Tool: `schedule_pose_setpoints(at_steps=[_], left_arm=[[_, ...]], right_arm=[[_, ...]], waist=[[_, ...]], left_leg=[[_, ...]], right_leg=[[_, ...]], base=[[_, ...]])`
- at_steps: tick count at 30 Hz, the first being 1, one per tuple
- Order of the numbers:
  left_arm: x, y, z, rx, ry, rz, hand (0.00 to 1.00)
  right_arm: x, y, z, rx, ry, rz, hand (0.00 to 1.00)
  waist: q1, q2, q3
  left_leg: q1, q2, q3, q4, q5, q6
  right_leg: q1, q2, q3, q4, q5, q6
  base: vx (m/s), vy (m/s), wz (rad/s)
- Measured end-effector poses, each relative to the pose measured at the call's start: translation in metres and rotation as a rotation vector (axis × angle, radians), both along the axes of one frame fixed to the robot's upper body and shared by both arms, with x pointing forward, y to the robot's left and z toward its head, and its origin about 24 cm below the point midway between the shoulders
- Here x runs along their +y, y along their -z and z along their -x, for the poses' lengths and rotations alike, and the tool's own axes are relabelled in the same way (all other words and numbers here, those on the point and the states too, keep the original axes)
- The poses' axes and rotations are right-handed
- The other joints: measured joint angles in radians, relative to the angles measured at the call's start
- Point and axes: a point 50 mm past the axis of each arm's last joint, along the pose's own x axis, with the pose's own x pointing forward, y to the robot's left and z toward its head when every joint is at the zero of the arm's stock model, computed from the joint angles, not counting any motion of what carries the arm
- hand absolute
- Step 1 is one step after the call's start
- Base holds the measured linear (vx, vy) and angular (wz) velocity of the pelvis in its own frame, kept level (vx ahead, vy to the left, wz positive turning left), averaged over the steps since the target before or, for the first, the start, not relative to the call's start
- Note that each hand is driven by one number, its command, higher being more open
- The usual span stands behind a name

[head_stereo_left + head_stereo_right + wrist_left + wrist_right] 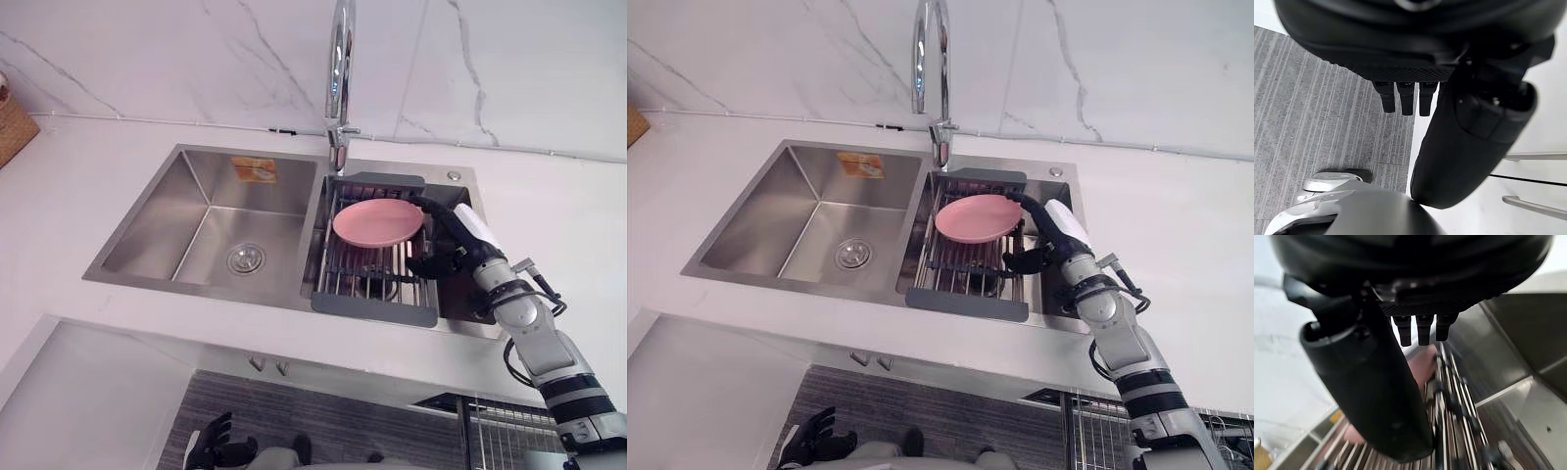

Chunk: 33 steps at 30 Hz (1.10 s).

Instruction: Walk over to the sink, pick up the cup, carry it to the dishwasher, place the cup inside the dishwasher, then close the dishwasher door

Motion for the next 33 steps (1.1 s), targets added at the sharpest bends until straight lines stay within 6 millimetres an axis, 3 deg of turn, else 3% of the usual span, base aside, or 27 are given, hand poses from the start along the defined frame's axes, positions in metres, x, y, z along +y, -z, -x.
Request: schedule_pose_setpoints(at_steps=[12,27,28,33], left_arm=[[0.001,0.002,0.005,0.017,-0.005,-0.002,0.90],[0.001,0.002,0.006,0.021,-0.011,-0.010,0.90],[0.001,0.002,0.006,0.020,-0.012,-0.011,0.90],[0.001,0.002,0.004,0.013,-0.014,-0.015,0.90]], right_arm=[[0.002,0.004,-0.010,0.000,0.012,0.109,0.90],[-0.012,-0.002,-0.041,0.013,0.115,0.296,0.90],[-0.013,-0.003,-0.043,0.013,0.121,0.297,0.30],[-0.017,-0.016,-0.053,-0.023,0.164,0.301,0.30]], waist=[[0.001,-0.004,0.002],[0.014,-0.006,0.005],[0.014,-0.007,0.007],[0.016,-0.009,0.026]], left_leg=[[0.006,-0.005,-0.043,-0.133,0.098,0.002],[-0.014,-0.011,-0.088,-0.145,0.121,0.009],[-0.014,-0.012,-0.092,-0.145,0.121,0.009],[-0.013,-0.013,-0.101,-0.145,0.121,0.009]], right_leg=[[-0.034,-0.004,-0.030,-0.009,0.008,-0.004],[-0.040,-0.003,-0.070,-0.016,0.013,-0.001],[-0.039,-0.003,-0.073,-0.016,0.013,-0.001],[-0.034,-0.004,-0.080,-0.016,0.013,-0.001]], base=[[-0.12,0.008,0.10],[0.01,-0.004,0.08],[0.03,-0.014,0.12],[0.01,-0.006,0.05]])
